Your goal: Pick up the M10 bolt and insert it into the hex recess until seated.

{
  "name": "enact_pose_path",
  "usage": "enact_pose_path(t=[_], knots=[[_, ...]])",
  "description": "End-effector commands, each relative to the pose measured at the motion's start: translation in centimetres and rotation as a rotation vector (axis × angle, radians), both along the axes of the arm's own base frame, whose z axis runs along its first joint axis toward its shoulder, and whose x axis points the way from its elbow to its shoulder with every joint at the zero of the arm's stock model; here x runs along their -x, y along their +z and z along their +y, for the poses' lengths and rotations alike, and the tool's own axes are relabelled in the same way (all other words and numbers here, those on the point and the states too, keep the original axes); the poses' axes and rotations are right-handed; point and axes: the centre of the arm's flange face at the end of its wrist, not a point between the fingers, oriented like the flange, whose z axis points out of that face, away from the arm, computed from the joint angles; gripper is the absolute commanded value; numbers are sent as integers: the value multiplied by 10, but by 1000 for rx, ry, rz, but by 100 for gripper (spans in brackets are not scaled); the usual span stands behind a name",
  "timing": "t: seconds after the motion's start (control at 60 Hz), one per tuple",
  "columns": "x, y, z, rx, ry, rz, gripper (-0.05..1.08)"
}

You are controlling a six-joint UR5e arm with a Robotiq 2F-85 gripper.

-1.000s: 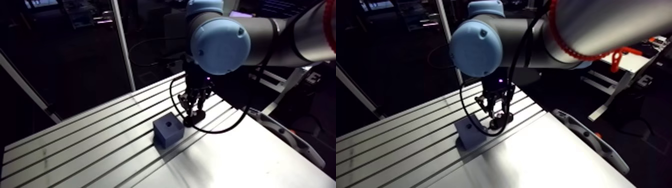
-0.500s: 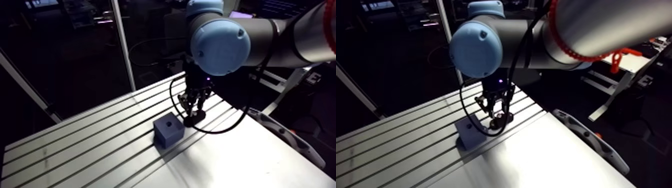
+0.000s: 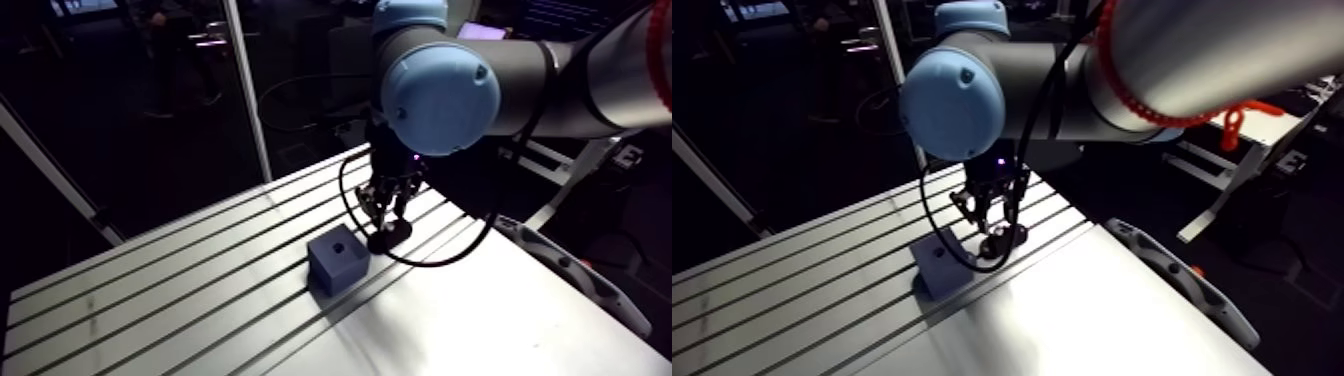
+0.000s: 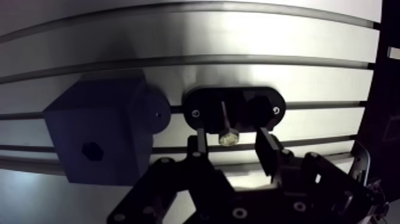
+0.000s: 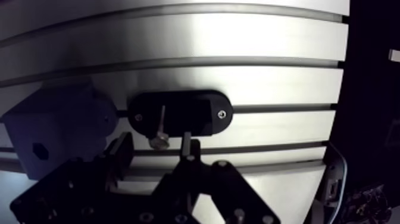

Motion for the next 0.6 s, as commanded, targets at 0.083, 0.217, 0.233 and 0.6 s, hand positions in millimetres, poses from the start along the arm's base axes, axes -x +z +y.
enact_pose_path(t=[0.083,0.217,0.233,0.6], knots=[[1,-4,0,0,1,-2,47],[1,-5,0,1,1,-3,47],[1,-6,0,2,1,-4,47],[0,-7,-1,3,3,-8,48]])
